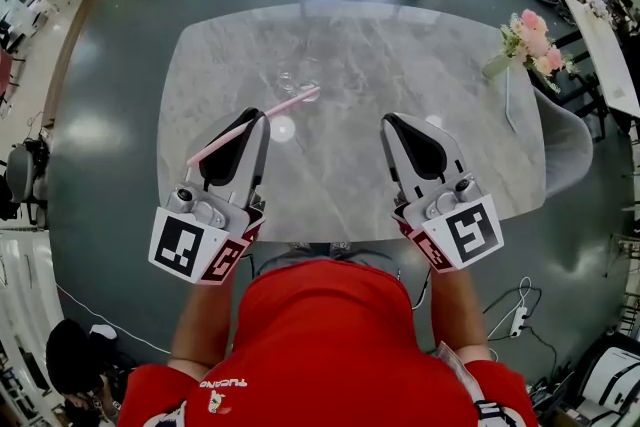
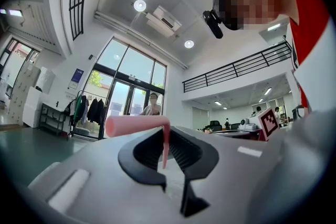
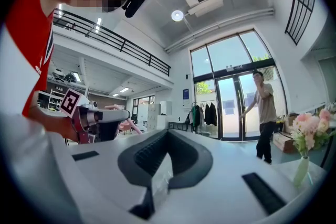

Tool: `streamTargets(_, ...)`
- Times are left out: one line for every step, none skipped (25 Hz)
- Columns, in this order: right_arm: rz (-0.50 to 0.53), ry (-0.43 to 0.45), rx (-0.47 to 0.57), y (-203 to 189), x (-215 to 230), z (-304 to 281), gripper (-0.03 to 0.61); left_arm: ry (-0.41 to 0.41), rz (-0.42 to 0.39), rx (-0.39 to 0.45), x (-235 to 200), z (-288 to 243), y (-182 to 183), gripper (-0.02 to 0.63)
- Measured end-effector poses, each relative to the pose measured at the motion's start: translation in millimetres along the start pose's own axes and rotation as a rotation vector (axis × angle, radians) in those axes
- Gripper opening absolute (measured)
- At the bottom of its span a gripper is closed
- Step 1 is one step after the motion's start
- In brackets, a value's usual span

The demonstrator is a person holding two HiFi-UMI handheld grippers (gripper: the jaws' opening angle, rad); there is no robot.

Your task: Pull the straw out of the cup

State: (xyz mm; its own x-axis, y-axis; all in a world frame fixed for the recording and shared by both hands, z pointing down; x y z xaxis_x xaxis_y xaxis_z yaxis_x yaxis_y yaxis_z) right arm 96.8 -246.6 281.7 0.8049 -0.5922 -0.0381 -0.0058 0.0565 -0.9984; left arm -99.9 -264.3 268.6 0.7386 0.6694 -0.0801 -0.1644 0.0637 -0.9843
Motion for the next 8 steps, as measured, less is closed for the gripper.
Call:
streamTargets(0.000,0.001,0.000,-0.1,0.0,0.0,0.000,0.001,0.000,-0.001,-0.1,0.0,-0.4,0.035)
streamTargets(0.001,0.001,0.000,-0.2,0.2,0.2,0.000,0.002,0.001,-0.001,0.0,-0.2,-0.9,0.035)
streamTargets(0.001,0.001,0.000,-0.1,0.8,0.5,0.000,0.002,0.001,-0.002,0.4,-0.7,-1.3,0.035)
streamTargets(0.001,0.001,0.001,0.0,1.6,1.0,0.000,0.002,0.001,-0.002,0.9,-1.3,-1.7,0.035)
streamTargets(0.001,0.001,0.001,0.1,2.5,1.5,0.000,0.003,0.001,-0.003,1.5,-2.0,-2.1,0.035)
streamTargets(0.001,0.001,0.001,0.2,3.3,2.0,0.000,0.003,0.001,-0.003,2.0,-2.7,-2.4,0.035)
streamTargets(0.001,0.002,0.002,0.3,4.1,2.5,0.000,0.004,0.001,-0.004,2.4,-3.3,-2.7,0.035)
streamTargets(0.001,0.002,0.002,0.4,4.9,2.9,0.000,0.004,0.002,-0.004,2.8,-3.9,-3.0,0.035)
Point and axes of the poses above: the fingertips, and each gripper's own axes: z backward along the fingers, x to its right, y out of its top, the point moved 4 cm from there along z, backward along the fingers, and after that the axes turned 1 degree about x, right-handed, at the moved point
